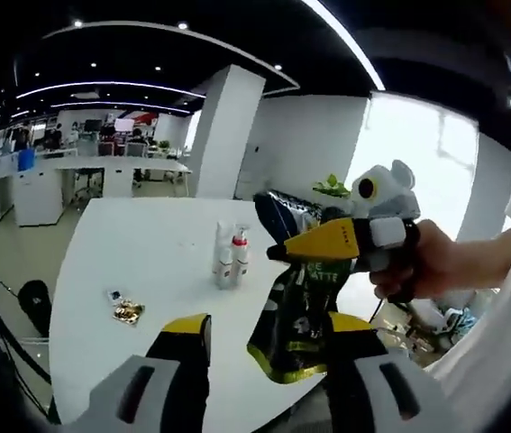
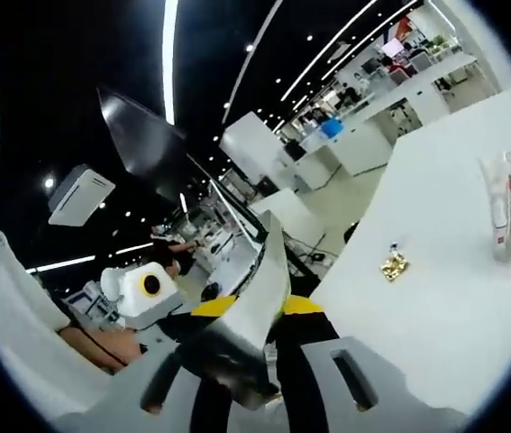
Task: Arrange the skincare products in the storage area until every visible bottle or jar stands upright without overlapping.
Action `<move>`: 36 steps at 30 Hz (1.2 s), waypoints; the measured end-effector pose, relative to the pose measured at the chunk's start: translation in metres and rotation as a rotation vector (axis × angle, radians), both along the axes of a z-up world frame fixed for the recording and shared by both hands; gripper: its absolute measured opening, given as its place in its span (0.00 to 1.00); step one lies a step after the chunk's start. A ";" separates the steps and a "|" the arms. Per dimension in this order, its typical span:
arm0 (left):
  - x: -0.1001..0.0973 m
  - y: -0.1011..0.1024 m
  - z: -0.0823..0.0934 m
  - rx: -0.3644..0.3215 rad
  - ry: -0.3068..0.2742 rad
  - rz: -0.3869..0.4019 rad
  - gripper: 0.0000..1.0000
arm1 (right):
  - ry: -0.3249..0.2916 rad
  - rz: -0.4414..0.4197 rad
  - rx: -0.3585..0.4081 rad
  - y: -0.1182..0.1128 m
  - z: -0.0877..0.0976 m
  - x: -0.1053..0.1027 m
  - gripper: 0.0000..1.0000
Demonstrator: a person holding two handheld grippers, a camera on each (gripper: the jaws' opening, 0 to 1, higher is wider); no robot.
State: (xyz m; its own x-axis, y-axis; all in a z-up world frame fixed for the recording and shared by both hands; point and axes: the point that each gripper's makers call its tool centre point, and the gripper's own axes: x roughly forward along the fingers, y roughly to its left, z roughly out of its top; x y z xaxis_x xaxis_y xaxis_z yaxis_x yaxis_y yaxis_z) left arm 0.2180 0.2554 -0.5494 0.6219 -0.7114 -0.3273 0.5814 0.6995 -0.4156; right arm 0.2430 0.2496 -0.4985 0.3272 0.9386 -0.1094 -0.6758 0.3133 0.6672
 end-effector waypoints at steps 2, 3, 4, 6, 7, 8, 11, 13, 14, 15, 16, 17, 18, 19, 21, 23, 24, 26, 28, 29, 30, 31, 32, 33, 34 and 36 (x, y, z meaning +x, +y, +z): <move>-0.002 -0.005 0.005 -0.075 0.031 -0.019 0.54 | -0.009 0.054 0.047 0.003 0.009 -0.007 0.12; -0.002 -0.008 0.009 -0.124 0.044 -0.031 0.54 | -0.010 0.065 0.069 0.004 0.014 -0.008 0.13; -0.003 -0.009 0.011 -0.152 0.054 -0.039 0.54 | -0.008 0.085 0.084 0.005 0.017 -0.011 0.13; -0.005 -0.011 0.013 -0.188 0.079 -0.060 0.55 | -0.010 0.112 0.096 0.006 0.020 -0.014 0.13; -0.007 -0.012 0.013 -0.195 0.084 -0.078 0.56 | -0.007 0.129 0.101 0.007 0.022 -0.017 0.13; -0.009 -0.014 0.013 -0.201 0.090 -0.094 0.56 | 0.003 0.160 0.109 0.008 0.024 -0.021 0.13; -0.018 -0.019 0.016 -0.241 0.125 -0.162 0.54 | -0.003 0.225 0.120 0.010 0.027 -0.030 0.13; -0.027 -0.023 0.019 -0.280 0.149 -0.216 0.53 | -0.008 0.280 0.139 0.012 0.031 -0.040 0.13; -0.034 -0.025 0.020 -0.301 0.168 -0.260 0.53 | -0.017 0.295 0.142 0.012 0.032 -0.042 0.13; -0.038 -0.027 0.021 -0.312 0.182 -0.283 0.52 | -0.016 0.321 0.148 0.014 0.035 -0.047 0.13; -0.042 -0.029 0.022 -0.326 0.190 -0.311 0.52 | -0.015 0.339 0.154 0.015 0.036 -0.051 0.13; -0.045 -0.030 0.023 -0.337 0.198 -0.328 0.51 | -0.013 0.348 0.161 0.015 0.037 -0.052 0.13; -0.047 -0.032 0.025 -0.351 0.207 -0.342 0.50 | -0.010 0.357 0.167 0.016 0.038 -0.054 0.13; -0.049 -0.032 0.026 -0.365 0.218 -0.352 0.48 | -0.008 0.359 0.169 0.017 0.038 -0.054 0.13; -0.049 -0.033 0.027 -0.384 0.225 -0.353 0.45 | 0.000 0.357 0.170 0.016 0.038 -0.053 0.13; -0.048 -0.034 0.028 -0.399 0.232 -0.351 0.43 | 0.009 0.345 0.166 0.016 0.036 -0.051 0.13; -0.048 -0.033 0.028 -0.401 0.236 -0.349 0.41 | 0.011 0.338 0.161 0.015 0.035 -0.049 0.14; -0.048 -0.033 0.027 -0.402 0.241 -0.348 0.34 | 0.008 0.328 0.148 0.015 0.032 -0.047 0.14; -0.051 -0.035 0.029 -0.409 0.237 -0.366 0.28 | 0.009 0.317 0.126 0.015 0.028 -0.045 0.14; -0.050 -0.035 0.028 -0.405 0.238 -0.360 0.27 | 0.015 0.318 0.133 0.016 0.029 -0.045 0.14; -0.050 -0.035 0.027 -0.406 0.240 -0.360 0.27 | 0.021 0.317 0.131 0.016 0.028 -0.045 0.14; -0.050 -0.034 0.028 -0.413 0.243 -0.359 0.26 | 0.021 0.312 0.128 0.016 0.027 -0.044 0.14; -0.049 -0.033 0.028 -0.426 0.242 -0.348 0.26 | 0.019 0.301 0.131 0.015 0.027 -0.043 0.14; -0.048 -0.032 0.030 -0.445 0.243 -0.345 0.25 | 0.021 0.295 0.135 0.014 0.026 -0.042 0.15; -0.048 -0.032 0.031 -0.460 0.244 -0.340 0.25 | 0.027 0.288 0.143 0.014 0.027 -0.041 0.15; -0.046 -0.030 0.035 -0.494 0.245 -0.328 0.24 | 0.025 0.273 0.147 0.013 0.027 -0.038 0.16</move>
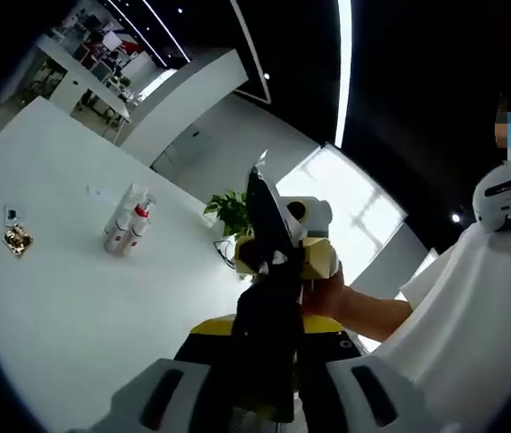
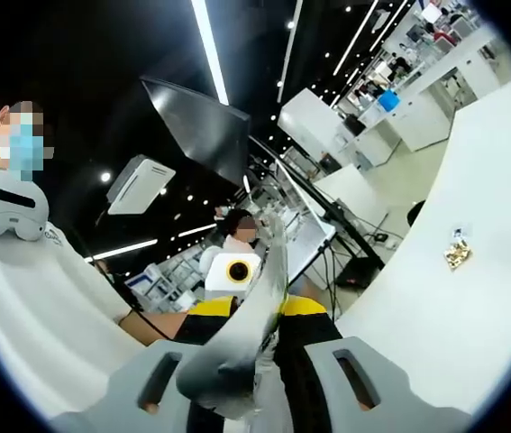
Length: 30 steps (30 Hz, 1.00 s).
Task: Arrange the skincare products in the storage area until every visible bottle or jar stands upright without overlapping.
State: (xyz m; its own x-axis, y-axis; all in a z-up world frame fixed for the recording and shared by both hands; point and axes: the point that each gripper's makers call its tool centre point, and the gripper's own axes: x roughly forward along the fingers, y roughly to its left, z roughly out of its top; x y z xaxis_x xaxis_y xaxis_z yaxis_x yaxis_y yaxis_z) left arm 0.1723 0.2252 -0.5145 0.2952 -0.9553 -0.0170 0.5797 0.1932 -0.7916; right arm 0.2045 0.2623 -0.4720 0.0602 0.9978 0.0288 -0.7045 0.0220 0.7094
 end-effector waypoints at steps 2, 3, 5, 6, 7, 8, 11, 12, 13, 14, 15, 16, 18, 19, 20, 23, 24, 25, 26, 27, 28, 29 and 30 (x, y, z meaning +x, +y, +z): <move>0.003 0.003 0.004 -0.043 0.022 0.018 0.22 | 0.000 -0.015 0.001 -0.001 0.000 0.003 0.18; 0.005 0.005 0.005 -0.057 0.024 0.033 0.21 | 0.004 -0.021 0.004 -0.002 0.000 0.004 0.18; 0.006 0.006 0.008 -0.081 0.038 0.040 0.20 | 0.014 -0.024 0.012 -0.004 0.000 0.005 0.19; 0.006 0.006 0.009 -0.094 0.047 0.046 0.19 | 0.017 -0.024 0.014 -0.004 0.000 0.005 0.19; 0.009 0.007 0.012 -0.115 0.050 0.065 0.19 | 0.021 -0.024 0.017 -0.004 0.000 0.004 0.18; 0.012 0.009 0.015 -0.146 0.061 0.085 0.19 | 0.026 -0.026 0.017 -0.004 -0.001 0.004 0.19; 0.020 0.020 0.021 -0.214 0.086 0.135 0.18 | 0.070 -0.060 0.044 -0.007 0.001 0.009 0.20; 0.023 0.023 0.023 -0.237 0.095 0.159 0.18 | 0.063 -0.053 0.045 -0.009 0.000 0.008 0.19; 0.023 0.025 0.022 -0.236 0.095 0.162 0.18 | 0.070 -0.053 0.049 -0.009 0.000 0.008 0.18; 0.024 0.026 0.022 -0.234 0.094 0.166 0.18 | 0.071 -0.055 0.048 -0.010 0.000 0.008 0.16; 0.024 0.026 0.022 -0.226 0.089 0.170 0.18 | 0.069 -0.058 0.044 -0.010 0.000 0.009 0.14; 0.025 0.025 0.021 -0.212 0.082 0.173 0.18 | 0.065 -0.059 0.037 -0.009 -0.001 0.009 0.12; 0.025 0.024 0.016 -0.181 0.078 0.169 0.18 | 0.065 -0.053 0.035 -0.009 -0.001 0.007 0.07; 0.025 0.024 0.017 -0.183 0.074 0.171 0.18 | 0.058 -0.054 0.027 -0.008 -0.002 0.007 0.07; 0.026 0.025 0.016 -0.183 0.075 0.175 0.18 | 0.049 -0.060 0.023 -0.008 -0.003 0.008 0.06; 0.027 0.025 0.015 -0.182 0.065 0.185 0.19 | 0.054 -0.053 0.027 -0.009 -0.002 0.007 0.04; 0.026 0.025 0.015 -0.185 0.066 0.184 0.19 | 0.054 -0.047 0.029 -0.009 -0.001 0.006 0.04; 0.026 0.025 0.015 -0.186 0.065 0.183 0.20 | 0.052 -0.039 0.028 -0.009 -0.001 0.005 0.04; 0.025 0.025 0.015 -0.188 0.059 0.179 0.20 | 0.049 -0.034 0.028 -0.009 -0.001 0.005 0.04; 0.025 0.025 0.015 -0.189 0.055 0.179 0.21 | 0.049 -0.028 0.026 -0.010 0.000 0.004 0.04; 0.024 0.026 0.015 -0.191 0.053 0.179 0.22 | 0.051 -0.023 0.027 -0.010 0.000 0.003 0.03; 0.024 0.027 0.016 -0.197 0.055 0.179 0.22 | 0.055 -0.016 0.030 -0.011 0.001 0.002 0.03; 0.025 0.029 0.017 -0.211 0.061 0.182 0.23 | 0.057 -0.014 0.031 -0.011 0.001 0.002 0.03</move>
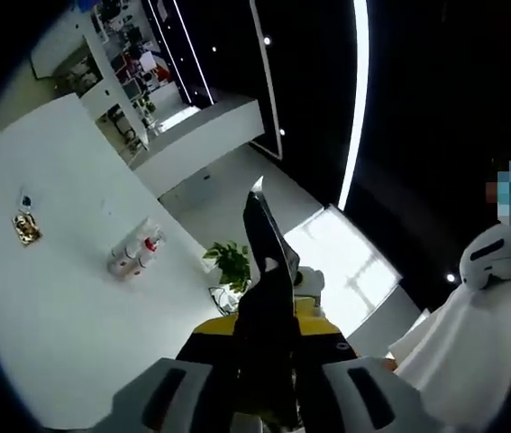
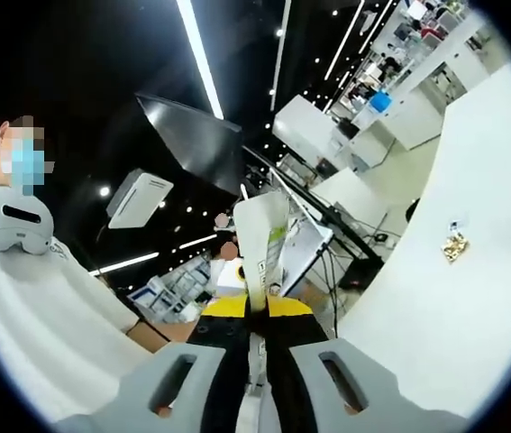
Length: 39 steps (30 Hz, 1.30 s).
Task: Arrange the skincare products in the storage area until every visible bottle or jar stands upright without overlapping.
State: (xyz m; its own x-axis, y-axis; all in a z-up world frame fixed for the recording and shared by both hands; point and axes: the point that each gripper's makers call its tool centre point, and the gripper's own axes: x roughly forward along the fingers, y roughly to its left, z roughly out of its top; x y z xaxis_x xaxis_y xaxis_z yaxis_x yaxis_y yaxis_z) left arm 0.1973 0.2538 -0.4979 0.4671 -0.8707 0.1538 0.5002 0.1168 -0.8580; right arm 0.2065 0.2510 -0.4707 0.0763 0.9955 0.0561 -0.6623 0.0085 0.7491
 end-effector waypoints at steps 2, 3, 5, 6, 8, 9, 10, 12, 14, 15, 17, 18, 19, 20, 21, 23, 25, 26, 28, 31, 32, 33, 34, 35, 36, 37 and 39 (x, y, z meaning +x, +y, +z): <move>0.002 0.003 0.004 -0.034 0.008 0.011 0.25 | 0.022 0.017 0.010 -0.002 0.001 -0.001 0.03; 0.003 0.004 0.005 -0.043 0.007 0.015 0.26 | 0.031 0.028 0.019 -0.003 0.002 -0.003 0.03; 0.004 0.005 0.007 -0.059 0.011 0.015 0.27 | 0.042 0.038 0.028 -0.004 0.003 -0.005 0.03; 0.004 0.006 0.008 -0.063 0.010 0.016 0.28 | 0.048 0.041 0.032 -0.004 0.003 -0.006 0.03; 0.004 0.006 0.011 -0.073 0.004 0.013 0.28 | 0.063 0.056 0.033 -0.003 0.001 -0.009 0.03; 0.003 0.006 0.012 -0.083 0.006 0.009 0.28 | 0.068 0.062 0.031 -0.003 0.000 -0.011 0.03; 0.003 0.006 0.012 -0.084 0.007 0.009 0.27 | 0.074 0.076 0.031 -0.002 -0.001 -0.014 0.03; 0.002 0.006 0.012 -0.084 0.005 -0.001 0.25 | 0.076 0.076 0.029 -0.003 -0.002 -0.015 0.03; 0.002 0.006 0.011 -0.075 0.006 -0.003 0.25 | 0.086 0.076 0.031 -0.003 -0.003 -0.015 0.03; 0.001 0.005 0.011 -0.074 0.008 -0.010 0.24 | 0.088 0.076 0.031 -0.003 -0.003 -0.016 0.03; 0.002 0.006 0.008 -0.071 0.021 -0.008 0.24 | 0.091 0.071 0.030 -0.004 -0.004 -0.015 0.03; 0.002 0.006 0.007 -0.070 0.023 -0.007 0.23 | 0.092 0.069 0.031 -0.004 -0.004 -0.015 0.03; 0.002 0.006 0.008 -0.073 0.022 -0.009 0.23 | 0.097 0.067 0.035 -0.005 -0.004 -0.014 0.03; 0.001 0.006 0.008 -0.078 0.021 -0.014 0.23 | 0.102 0.068 0.038 -0.005 -0.004 -0.014 0.03; 0.001 0.006 0.009 -0.079 0.021 -0.016 0.22 | 0.104 0.067 0.042 -0.006 -0.004 -0.014 0.03; 0.001 0.007 0.010 -0.078 0.017 -0.016 0.22 | 0.111 0.062 0.046 -0.008 -0.004 -0.013 0.03; 0.002 0.010 0.010 -0.077 0.015 -0.010 0.20 | 0.118 0.052 0.047 -0.009 -0.004 -0.011 0.03; 0.004 0.013 0.011 -0.083 0.017 0.001 0.18 | 0.123 0.046 0.046 -0.010 -0.005 -0.010 0.03; 0.009 0.022 0.012 -0.100 0.024 0.032 0.10 | 0.136 0.033 0.040 -0.014 -0.008 -0.007 0.02; 0.008 0.022 0.010 -0.076 0.017 0.032 0.05 | 0.137 0.035 0.031 -0.013 -0.009 -0.007 0.02; 0.008 0.022 0.010 -0.077 0.017 0.036 0.05 | 0.136 0.034 0.031 -0.012 -0.008 -0.007 0.02; 0.009 0.022 0.011 -0.077 0.018 0.038 0.04 | 0.135 0.034 0.029 -0.012 -0.008 -0.007 0.02; 0.009 0.023 0.010 -0.067 0.016 0.047 0.04 | 0.133 0.033 0.027 -0.011 -0.007 -0.007 0.02; 0.010 0.024 0.008 -0.045 0.009 0.058 0.03 | 0.132 0.031 0.023 -0.010 -0.008 -0.007 0.02; 0.010 0.024 0.008 -0.046 0.011 0.057 0.03 | 0.131 0.026 0.017 -0.010 -0.009 -0.006 0.03; 0.012 0.025 0.007 -0.037 0.015 0.063 0.02 | 0.130 0.020 0.015 -0.010 -0.010 -0.006 0.03; 0.015 0.027 0.004 -0.002 -0.005 0.095 0.02 | 0.116 -0.013 0.012 -0.009 -0.013 -0.002 0.04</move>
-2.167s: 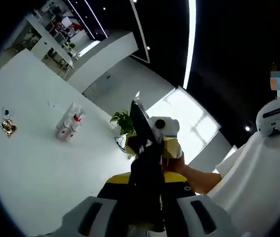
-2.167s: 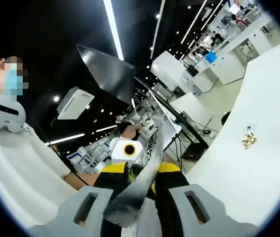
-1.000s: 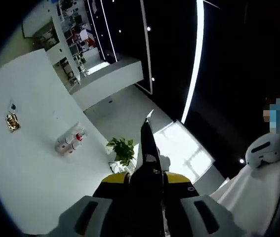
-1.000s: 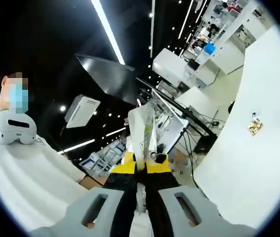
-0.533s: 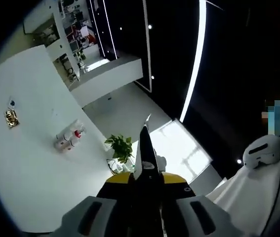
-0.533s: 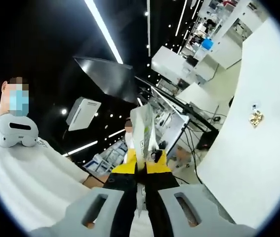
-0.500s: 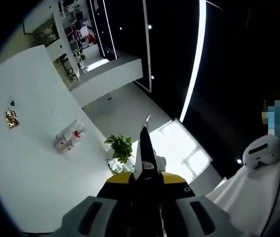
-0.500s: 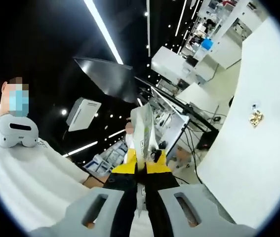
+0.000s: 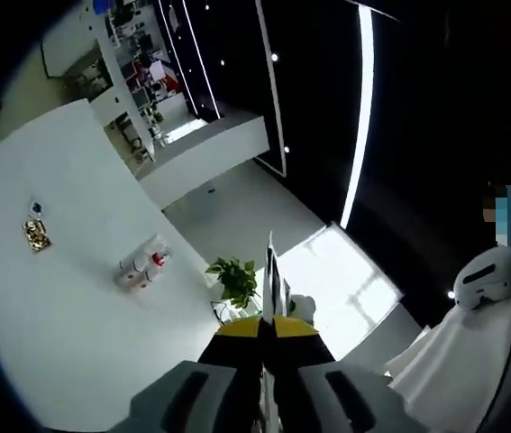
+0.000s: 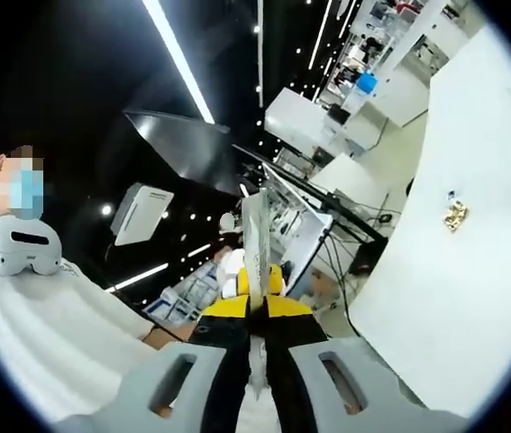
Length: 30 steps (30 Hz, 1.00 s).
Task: Arrange the skincare products in the storage area until every visible bottle or jar stands upright without overlapping.
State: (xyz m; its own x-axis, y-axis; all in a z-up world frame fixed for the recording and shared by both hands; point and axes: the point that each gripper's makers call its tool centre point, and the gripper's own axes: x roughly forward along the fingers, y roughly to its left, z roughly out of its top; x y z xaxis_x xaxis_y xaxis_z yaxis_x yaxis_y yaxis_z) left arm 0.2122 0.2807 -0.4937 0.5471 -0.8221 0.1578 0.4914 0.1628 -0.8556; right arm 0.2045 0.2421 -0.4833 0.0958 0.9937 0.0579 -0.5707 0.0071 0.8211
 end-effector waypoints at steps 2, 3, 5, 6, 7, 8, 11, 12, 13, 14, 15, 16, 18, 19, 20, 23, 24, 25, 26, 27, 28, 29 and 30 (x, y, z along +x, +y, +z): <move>0.001 0.001 0.001 -0.010 0.007 0.011 0.01 | -0.010 -0.054 0.032 0.001 0.002 0.005 0.07; 0.001 0.003 0.004 -0.041 0.020 0.015 0.01 | 0.020 -0.063 0.067 0.001 0.007 0.005 0.10; 0.001 0.003 0.005 -0.057 0.025 0.021 0.01 | 0.040 -0.090 0.067 0.002 0.005 0.008 0.17; 0.001 0.003 0.006 -0.067 0.030 0.022 0.01 | 0.026 -0.103 0.058 0.003 0.004 0.009 0.20; 0.000 0.003 0.008 -0.082 0.035 0.024 0.01 | 0.011 -0.125 0.037 0.005 0.001 0.012 0.25; -0.001 0.002 0.009 -0.095 0.038 0.023 0.01 | 0.020 -0.118 0.032 0.008 0.000 0.011 0.28; -0.002 -0.004 0.013 -0.154 0.049 0.013 0.01 | 0.015 -0.109 0.012 0.016 -0.003 0.009 0.31; -0.002 -0.006 0.013 -0.154 0.049 0.015 0.01 | 0.006 -0.099 0.011 0.017 -0.003 0.008 0.28; -0.002 -0.008 0.012 -0.152 0.053 0.015 0.01 | 0.006 -0.082 0.013 0.019 -0.002 0.005 0.21; -0.002 -0.010 0.011 -0.148 0.058 0.012 0.01 | 0.006 -0.066 0.004 0.021 -0.003 0.002 0.15; -0.002 -0.012 0.010 -0.142 0.060 0.010 0.01 | 0.003 -0.065 0.002 0.022 -0.003 0.002 0.10; -0.002 -0.014 0.003 -0.089 0.056 0.016 0.01 | 0.001 -0.060 -0.012 0.023 -0.006 0.001 0.07; -0.001 -0.012 -0.002 -0.068 0.066 0.025 0.01 | 0.017 -0.047 -0.059 0.023 -0.014 0.001 0.05; -0.002 -0.012 -0.003 -0.069 0.075 0.020 0.01 | 0.029 -0.043 -0.066 0.023 -0.016 0.000 0.05; -0.003 -0.011 -0.006 -0.053 0.075 0.021 0.01 | 0.024 -0.037 -0.059 0.022 -0.016 0.000 0.03; -0.006 -0.011 -0.007 -0.031 0.069 0.012 0.01 | 0.016 -0.039 -0.066 0.018 -0.017 0.002 0.03; -0.007 -0.010 -0.007 -0.031 0.070 0.009 0.01 | 0.026 -0.045 -0.050 0.017 -0.015 0.003 0.02; -0.008 -0.010 -0.007 -0.032 0.071 0.006 0.01 | 0.079 -0.039 -0.012 0.016 -0.012 0.004 0.01; -0.009 -0.011 -0.007 -0.035 0.069 0.001 0.01 | 0.108 -0.031 -0.010 0.015 -0.013 0.005 0.01; -0.010 -0.011 -0.007 -0.030 0.068 -0.001 0.01 | 0.113 -0.021 -0.021 0.014 -0.015 0.005 0.01; -0.011 -0.012 -0.008 -0.024 0.065 -0.003 0.01 | 0.102 -0.021 -0.025 0.015 -0.015 0.006 0.00; -0.011 -0.012 -0.008 -0.023 0.063 -0.003 0.01 | 0.102 -0.016 -0.027 0.015 -0.014 0.004 0.00; -0.011 -0.011 -0.008 -0.030 0.065 -0.004 0.01 | 0.104 -0.015 -0.025 0.016 -0.013 0.003 0.00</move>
State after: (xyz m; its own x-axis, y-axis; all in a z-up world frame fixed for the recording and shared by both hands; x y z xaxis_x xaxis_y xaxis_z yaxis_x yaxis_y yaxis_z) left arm 0.2012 0.2694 -0.5016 0.5538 -0.8196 0.1466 0.4353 0.1349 -0.8901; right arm 0.2079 0.2578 -0.4967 0.1149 0.9931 0.0217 -0.4818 0.0366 0.8755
